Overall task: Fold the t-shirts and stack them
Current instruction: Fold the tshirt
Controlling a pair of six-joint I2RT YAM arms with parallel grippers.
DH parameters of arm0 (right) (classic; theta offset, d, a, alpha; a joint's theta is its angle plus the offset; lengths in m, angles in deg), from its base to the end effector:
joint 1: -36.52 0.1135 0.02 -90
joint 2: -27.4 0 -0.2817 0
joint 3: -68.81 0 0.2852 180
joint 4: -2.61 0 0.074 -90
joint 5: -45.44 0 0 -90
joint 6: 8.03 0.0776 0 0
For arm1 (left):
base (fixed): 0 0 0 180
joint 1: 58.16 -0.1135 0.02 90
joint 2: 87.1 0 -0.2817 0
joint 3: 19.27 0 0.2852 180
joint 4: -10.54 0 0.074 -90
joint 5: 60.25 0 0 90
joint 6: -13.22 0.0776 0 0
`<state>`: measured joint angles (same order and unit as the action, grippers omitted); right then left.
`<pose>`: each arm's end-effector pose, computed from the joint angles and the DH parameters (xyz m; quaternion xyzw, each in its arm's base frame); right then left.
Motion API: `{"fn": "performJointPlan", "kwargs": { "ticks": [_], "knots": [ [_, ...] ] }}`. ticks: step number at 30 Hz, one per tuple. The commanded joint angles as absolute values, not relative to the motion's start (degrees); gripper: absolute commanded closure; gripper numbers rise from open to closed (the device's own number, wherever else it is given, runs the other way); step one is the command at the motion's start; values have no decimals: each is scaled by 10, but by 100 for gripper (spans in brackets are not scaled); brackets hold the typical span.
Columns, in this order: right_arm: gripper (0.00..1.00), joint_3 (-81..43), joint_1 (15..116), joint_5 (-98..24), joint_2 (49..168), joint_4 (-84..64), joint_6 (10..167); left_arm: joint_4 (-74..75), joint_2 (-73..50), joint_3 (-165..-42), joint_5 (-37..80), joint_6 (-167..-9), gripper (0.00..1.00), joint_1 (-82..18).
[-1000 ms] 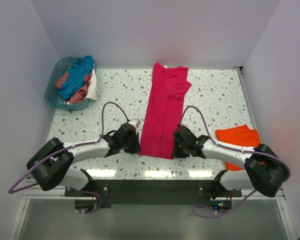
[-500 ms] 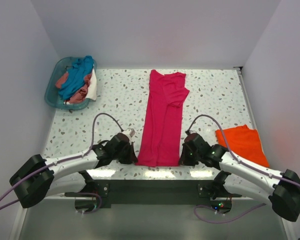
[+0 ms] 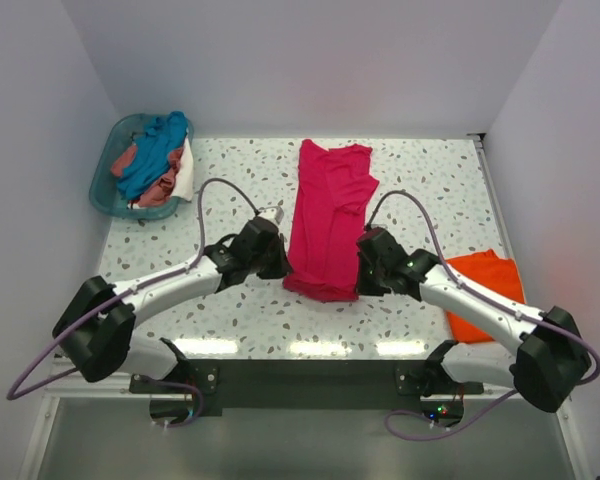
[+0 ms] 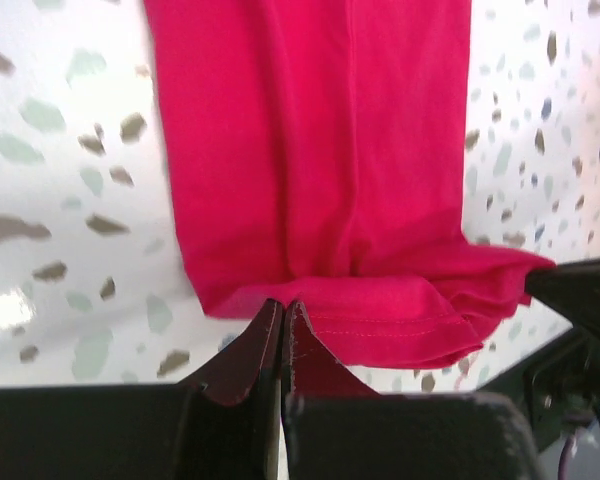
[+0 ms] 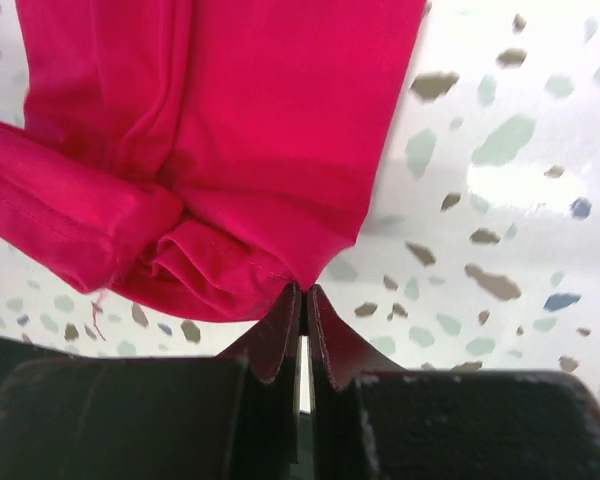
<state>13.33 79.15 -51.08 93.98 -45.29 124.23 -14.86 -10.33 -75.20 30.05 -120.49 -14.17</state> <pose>0.2015 0.1735 0.1876 0.0121 0.9621 0.1396 0.2339 0.2355 -0.2268 0.1768 0.0013 0.9280 -0.2564 0.2704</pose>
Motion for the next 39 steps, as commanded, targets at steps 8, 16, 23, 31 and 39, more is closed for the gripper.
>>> {"fn": "performJointPlan", "kwargs": {
  "ticks": [8, 16, 23, 31, 39],
  "knots": [
    [97, 6, 643, -498, 1097, -365, 1162, -70, 83, -925, 320, -1184, 100, -219],
    [99, -81, 578, -465, 1196, -336, 1145, -86, 190, -1051, 313, -1162, 100, -253],
    [100, -120, 551, -446, 1247, -321, 1143, -98, 246, -1133, 300, -1145, 100, -273],
    [83, -194, 514, -410, 1324, -317, 1143, -101, 319, -1193, 248, -1130, 82, -313],
    [50, -250, 488, -393, 1346, -353, 1117, -58, 269, -1165, 224, -1106, 30, -357]
  ]
}}
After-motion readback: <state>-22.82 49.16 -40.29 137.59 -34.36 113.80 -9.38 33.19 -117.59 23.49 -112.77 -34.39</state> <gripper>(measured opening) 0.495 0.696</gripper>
